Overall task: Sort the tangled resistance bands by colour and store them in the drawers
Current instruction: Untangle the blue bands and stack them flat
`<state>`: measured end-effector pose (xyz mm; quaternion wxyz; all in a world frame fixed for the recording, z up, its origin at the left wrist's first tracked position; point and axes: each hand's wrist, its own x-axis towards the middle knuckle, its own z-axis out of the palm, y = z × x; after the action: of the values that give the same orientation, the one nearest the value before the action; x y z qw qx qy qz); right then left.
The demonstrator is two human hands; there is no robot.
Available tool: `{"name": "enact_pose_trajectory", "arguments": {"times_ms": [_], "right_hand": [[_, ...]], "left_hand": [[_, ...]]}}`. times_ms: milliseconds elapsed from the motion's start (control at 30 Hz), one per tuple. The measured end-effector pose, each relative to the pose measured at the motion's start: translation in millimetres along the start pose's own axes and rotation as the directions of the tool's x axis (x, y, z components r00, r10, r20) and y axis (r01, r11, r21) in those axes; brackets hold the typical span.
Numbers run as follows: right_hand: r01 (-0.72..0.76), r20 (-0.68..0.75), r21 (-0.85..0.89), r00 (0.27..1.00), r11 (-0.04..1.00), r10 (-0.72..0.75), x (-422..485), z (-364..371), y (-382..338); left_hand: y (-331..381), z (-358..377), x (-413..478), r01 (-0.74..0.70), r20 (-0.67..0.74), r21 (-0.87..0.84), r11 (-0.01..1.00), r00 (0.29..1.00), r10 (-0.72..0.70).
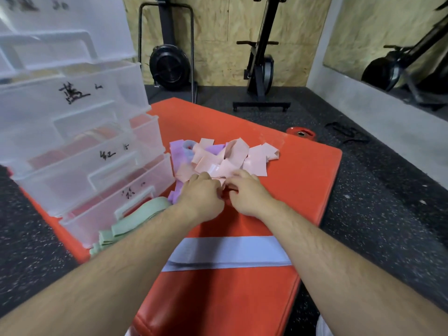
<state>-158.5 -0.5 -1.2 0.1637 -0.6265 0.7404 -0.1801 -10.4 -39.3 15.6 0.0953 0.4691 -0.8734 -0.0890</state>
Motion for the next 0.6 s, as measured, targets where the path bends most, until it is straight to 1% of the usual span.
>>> {"name": "enact_pose_trajectory", "arguments": {"times_ms": [100,133,233,333,433,500,600], "right_hand": [[-0.011,-0.139,0.064,0.990,0.998,0.019,7,-2,3],[-0.018,-0.191,0.061,0.981,0.998,0.029,9,-4,3],[-0.059,-0.262,-0.034,0.964,0.998,0.048,11,-11,-9],[-0.037,-0.355,-0.088,0.935,0.995,0.003,11,-9,-25],[0.056,-0.355,-0.046,0.932,0.997,-0.068,17,0,-35],[0.112,-0.346,-0.041,0.931,0.993,-0.119,25,6,-43],[0.152,-0.276,0.002,0.950,0.988,-0.146,44,13,-60]], "left_hand": [[-5,-3,6,0.031,-0.060,-0.096,0.995,0.998,-0.037],[-7,-4,9,0.040,-0.067,-0.122,0.992,0.997,-0.049],[-15,-5,16,0.125,-0.065,-0.136,0.983,0.989,-0.135],[-21,-5,20,0.158,-0.065,-0.188,0.969,0.983,-0.173],[-26,-7,18,0.160,-0.073,-0.254,0.954,0.980,-0.184],[-29,-9,16,0.137,-0.086,-0.266,0.954,0.983,-0.165],[-39,-11,16,0.116,-0.124,-0.306,0.945,0.979,-0.161]]}}
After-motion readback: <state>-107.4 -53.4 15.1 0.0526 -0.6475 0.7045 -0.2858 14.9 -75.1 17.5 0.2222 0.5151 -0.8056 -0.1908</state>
